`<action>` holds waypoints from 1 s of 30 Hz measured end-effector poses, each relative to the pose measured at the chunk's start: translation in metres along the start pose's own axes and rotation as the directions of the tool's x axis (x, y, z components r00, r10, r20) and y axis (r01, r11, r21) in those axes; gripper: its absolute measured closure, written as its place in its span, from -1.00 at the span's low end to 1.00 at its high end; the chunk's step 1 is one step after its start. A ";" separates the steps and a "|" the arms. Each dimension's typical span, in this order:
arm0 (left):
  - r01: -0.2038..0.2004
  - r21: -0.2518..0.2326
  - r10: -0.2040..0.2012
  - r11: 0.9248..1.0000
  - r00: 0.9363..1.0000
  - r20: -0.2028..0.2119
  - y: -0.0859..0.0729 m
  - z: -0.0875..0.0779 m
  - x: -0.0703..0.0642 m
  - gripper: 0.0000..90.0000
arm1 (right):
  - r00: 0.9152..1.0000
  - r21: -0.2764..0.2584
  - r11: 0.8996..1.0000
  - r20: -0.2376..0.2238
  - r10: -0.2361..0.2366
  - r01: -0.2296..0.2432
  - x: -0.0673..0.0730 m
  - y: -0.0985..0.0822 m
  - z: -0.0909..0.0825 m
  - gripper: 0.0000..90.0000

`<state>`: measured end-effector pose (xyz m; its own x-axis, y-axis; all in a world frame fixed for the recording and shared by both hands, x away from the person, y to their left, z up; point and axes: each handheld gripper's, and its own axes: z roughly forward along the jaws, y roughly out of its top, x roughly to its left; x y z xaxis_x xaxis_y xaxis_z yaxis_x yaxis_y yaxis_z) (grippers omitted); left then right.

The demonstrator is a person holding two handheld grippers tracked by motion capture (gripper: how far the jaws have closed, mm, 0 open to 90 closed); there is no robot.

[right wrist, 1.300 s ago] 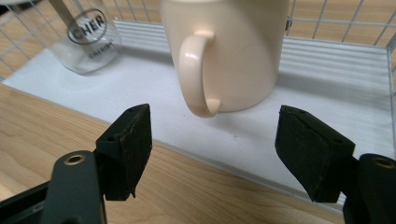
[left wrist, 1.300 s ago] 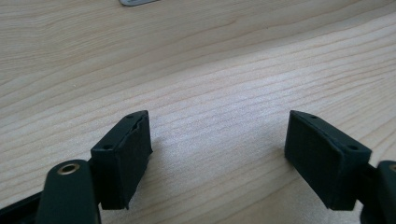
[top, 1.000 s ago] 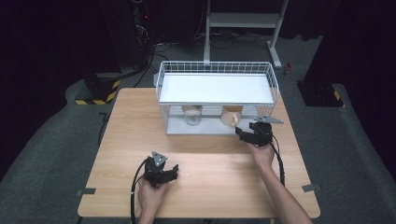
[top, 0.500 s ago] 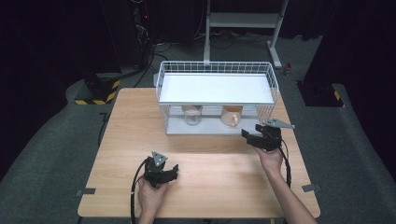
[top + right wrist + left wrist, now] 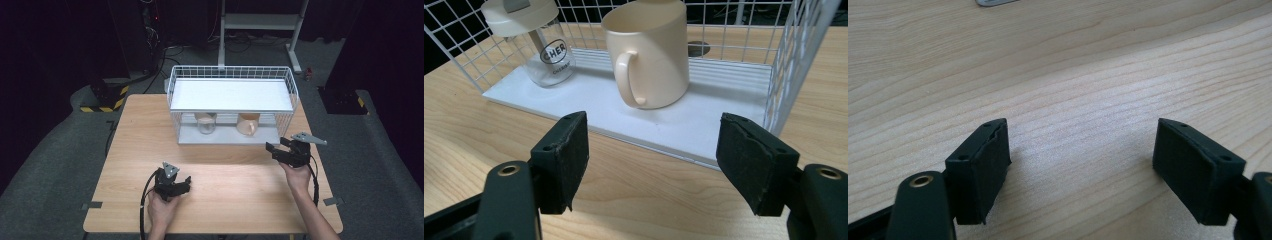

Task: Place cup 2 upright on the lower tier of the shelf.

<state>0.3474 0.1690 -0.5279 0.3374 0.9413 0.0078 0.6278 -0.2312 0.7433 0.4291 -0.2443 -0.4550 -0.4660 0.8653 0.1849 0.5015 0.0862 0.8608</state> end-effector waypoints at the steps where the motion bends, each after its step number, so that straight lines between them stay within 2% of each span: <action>1: 0.000 0.000 0.000 1.000 1.000 0.000 0.000 0.000 0.000 -0.48 | 1.000 -0.001 1.000 0.000 0.000 0.000 0.000 -0.001 -0.001 -0.34; 10: 0.000 0.000 0.000 1.000 1.000 0.000 0.000 0.000 0.000 -0.48 | 1.000 -0.013 1.000 0.002 -0.003 0.003 -0.002 -0.008 -0.013 -0.33; 19: 0.000 0.000 0.000 1.000 1.000 0.000 0.000 0.000 0.000 -0.48 | 0.999 -0.012 0.999 -0.006 -0.039 0.038 0.001 -0.016 -0.022 -0.30; 30: 0.000 0.000 0.000 1.000 1.000 0.000 0.000 0.000 0.000 -0.48 | 0.999 -0.013 0.999 -0.006 -0.041 0.041 0.004 -0.031 -0.036 -0.31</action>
<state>0.3474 0.1690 -0.5279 0.3373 0.9414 0.0079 0.6279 -0.2312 0.7432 0.3856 -0.2612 -0.4641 -0.4906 0.8580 0.1520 0.4725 0.1153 0.8738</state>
